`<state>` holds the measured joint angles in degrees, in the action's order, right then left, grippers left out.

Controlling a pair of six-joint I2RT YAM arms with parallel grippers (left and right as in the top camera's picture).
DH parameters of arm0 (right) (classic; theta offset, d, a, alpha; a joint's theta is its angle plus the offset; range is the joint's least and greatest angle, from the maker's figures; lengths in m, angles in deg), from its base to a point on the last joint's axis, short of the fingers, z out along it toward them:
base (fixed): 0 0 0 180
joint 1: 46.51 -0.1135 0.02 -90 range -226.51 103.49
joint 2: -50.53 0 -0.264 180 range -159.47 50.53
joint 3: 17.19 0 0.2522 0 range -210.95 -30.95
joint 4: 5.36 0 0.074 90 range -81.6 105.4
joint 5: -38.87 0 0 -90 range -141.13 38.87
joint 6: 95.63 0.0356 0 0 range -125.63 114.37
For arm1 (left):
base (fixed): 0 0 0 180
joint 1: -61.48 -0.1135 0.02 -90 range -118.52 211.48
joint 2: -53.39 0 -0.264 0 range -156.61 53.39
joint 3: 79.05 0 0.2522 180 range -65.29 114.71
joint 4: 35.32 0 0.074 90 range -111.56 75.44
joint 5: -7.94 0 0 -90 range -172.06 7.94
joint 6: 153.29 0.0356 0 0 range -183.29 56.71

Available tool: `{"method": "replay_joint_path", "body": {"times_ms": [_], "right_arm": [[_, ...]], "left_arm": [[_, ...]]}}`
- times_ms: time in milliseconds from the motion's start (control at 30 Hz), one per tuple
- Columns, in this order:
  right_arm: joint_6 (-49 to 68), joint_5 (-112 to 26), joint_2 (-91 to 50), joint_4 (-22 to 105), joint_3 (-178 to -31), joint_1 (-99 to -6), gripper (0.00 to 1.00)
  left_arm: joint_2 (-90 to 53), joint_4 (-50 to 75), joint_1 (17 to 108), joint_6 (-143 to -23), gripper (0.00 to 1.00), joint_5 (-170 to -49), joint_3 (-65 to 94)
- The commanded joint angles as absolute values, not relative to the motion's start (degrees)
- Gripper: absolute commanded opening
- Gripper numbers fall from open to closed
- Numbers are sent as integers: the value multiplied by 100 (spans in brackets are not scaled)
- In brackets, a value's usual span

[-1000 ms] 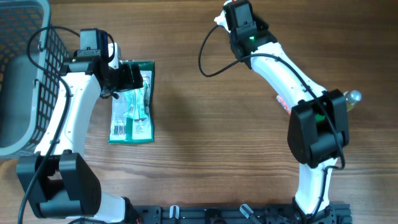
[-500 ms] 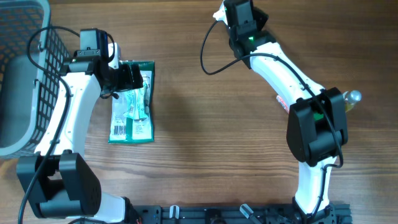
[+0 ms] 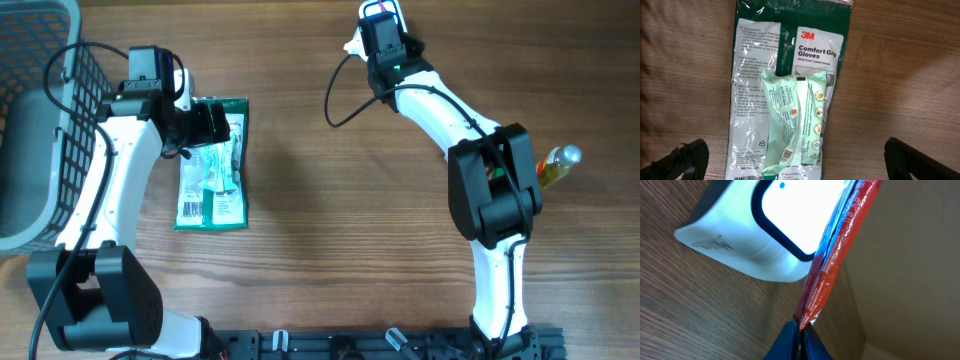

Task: Scan the item barcode
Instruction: 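Carry the red packet right and set it beside the Kleenex pack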

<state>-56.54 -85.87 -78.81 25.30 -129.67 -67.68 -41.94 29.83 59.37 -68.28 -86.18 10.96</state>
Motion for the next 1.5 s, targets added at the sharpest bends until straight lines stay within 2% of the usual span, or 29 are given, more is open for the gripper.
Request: {"method": "replay_joint_path", "body": {"times_ms": [0,133,233,333,433,567,733,867,900,933,1133,1367,1467], "right_arm": [[-5530,-8371,-7953,2561,-12984,-6755,4],[-5162,-8058,-7522,2709,-12984,-6755,4],[-4459,-7671,-6731,3232,-12984,-6737,4],[-3163,-7352,-5927,4454,-12984,-6654,4],[-1823,-5580,-5461,6736,-12984,-6315,4],[-706,-4644,-5511,7879,-12530,-5968,4],[-352,-4710,-5511,7284,-11115,-5913,5],[-54,-5313,-5511,6537,-10407,-5913,4],[-54,-5309,-5511,6388,-10342,-5913,6],[-50,-5280,-5511,6239,-10302,-5913,17],[35,-5116,-5511,5999,-10283,-5942,35],[273,-5116,-5524,4510,-9835,-5946,18],[352,-5118,-5566,3861,-9378,-5946,16]], "left_arm": [[-4122,2988,5911,-6820,100,-8583,1155],[-4122,2986,5911,-6822,100,-8583,1155],[-4122,2988,5911,-6822,100,-8583,1155],[-4122,2986,5911,-6822,100,-8583,1155],[-4122,2986,5911,-6822,100,-8583,1155],[-4122,2986,5911,-6822,100,-8583,1155],[-4122,2988,5911,-6820,100,-8583,1155],[-4122,2986,5911,-6820,100,-8583,1155],[-4122,2986,5911,-6822,100,-8583,1155],[-4122,2988,5911,-6822,100,-8583,1155],[-4122,2988,5911,-6822,100,-8583,1155],[-4122,2986,5911,-6822,100,-8583,1155],[-4122,2986,5911,-6822,100,-8583,1155]]}}
